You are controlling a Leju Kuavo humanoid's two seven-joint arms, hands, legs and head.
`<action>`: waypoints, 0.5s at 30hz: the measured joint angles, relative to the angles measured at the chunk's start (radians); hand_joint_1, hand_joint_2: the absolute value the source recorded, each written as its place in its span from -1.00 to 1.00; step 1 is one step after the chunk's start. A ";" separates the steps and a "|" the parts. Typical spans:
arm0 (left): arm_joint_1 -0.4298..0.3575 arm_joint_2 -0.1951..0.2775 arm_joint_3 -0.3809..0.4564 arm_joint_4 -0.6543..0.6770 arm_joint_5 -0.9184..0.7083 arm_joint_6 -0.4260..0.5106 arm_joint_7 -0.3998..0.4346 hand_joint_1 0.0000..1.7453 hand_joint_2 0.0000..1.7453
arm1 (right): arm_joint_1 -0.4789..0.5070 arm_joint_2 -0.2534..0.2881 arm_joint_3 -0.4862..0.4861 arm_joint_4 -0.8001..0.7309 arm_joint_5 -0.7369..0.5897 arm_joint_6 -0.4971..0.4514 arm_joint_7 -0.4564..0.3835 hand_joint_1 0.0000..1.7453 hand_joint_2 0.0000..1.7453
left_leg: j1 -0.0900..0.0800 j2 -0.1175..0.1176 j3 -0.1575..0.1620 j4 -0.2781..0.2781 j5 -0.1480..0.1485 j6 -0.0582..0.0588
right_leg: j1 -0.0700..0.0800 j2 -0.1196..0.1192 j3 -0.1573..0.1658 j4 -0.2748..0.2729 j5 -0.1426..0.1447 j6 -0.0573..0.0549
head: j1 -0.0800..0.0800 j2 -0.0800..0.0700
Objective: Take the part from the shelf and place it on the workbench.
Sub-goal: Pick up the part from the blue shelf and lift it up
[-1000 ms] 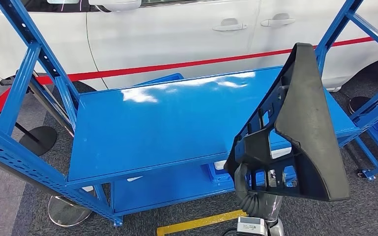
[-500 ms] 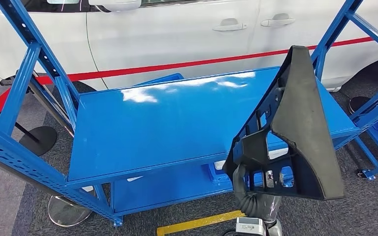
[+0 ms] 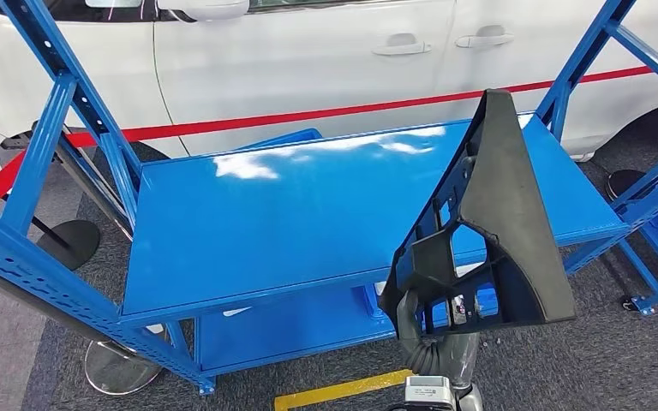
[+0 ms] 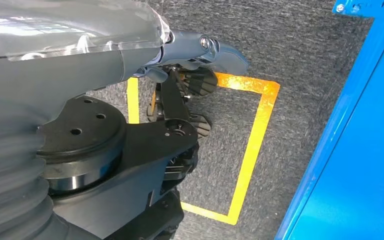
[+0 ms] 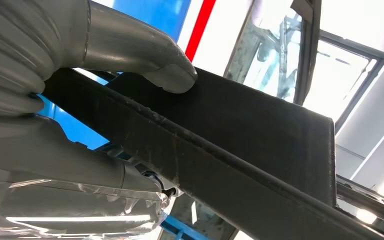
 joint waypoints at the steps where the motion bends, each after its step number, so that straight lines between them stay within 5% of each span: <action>1: 0.000 0.000 0.000 0.000 0.000 0.000 0.000 -1.00 1.00 | -0.001 -0.001 0.000 0.002 0.000 0.000 0.000 1.00 1.00 | 0.003 0.002 0.001 -0.006 0.006 0.004 | 0.000 0.000 -0.009 0.029 -0.027 0.002 | 0.000 0.000; 4: 0.000 0.000 0.000 0.000 0.001 0.000 0.002 -1.00 1.00 | -0.003 -0.005 0.000 0.010 -0.001 0.000 0.000 1.00 1.00 | 0.003 0.008 -0.006 -0.011 0.016 0.010 | -0.004 -0.001 -0.072 0.211 -0.150 0.010 | 0.000 0.000; 6: 0.000 0.000 0.000 0.000 0.001 0.000 0.004 -1.00 1.00 | -0.003 -0.010 0.000 0.017 -0.005 0.000 0.000 1.00 1.00 | 0.002 0.010 -0.014 -0.010 0.021 0.006 | -0.007 -0.001 -0.080 0.271 -0.173 0.013 | 0.000 0.000; 11: 0.001 0.000 0.000 0.000 0.001 0.000 0.003 -1.00 1.00 | -0.008 -0.016 0.000 0.026 -0.015 -0.001 0.000 1.00 1.00 | 0.004 0.008 -0.034 0.001 0.035 -0.015 | -0.008 -0.001 0.099 0.009 -0.088 0.004 | 0.000 0.000; 15: 0.001 0.000 0.000 0.000 0.001 0.000 0.002 -1.00 1.00 | -0.012 -0.019 0.001 0.030 -0.018 -0.002 0.000 1.00 1.00 | 0.009 0.007 -0.042 0.012 0.034 -0.042 | -0.001 0.001 0.093 -0.008 -0.073 -0.027 | 0.000 0.000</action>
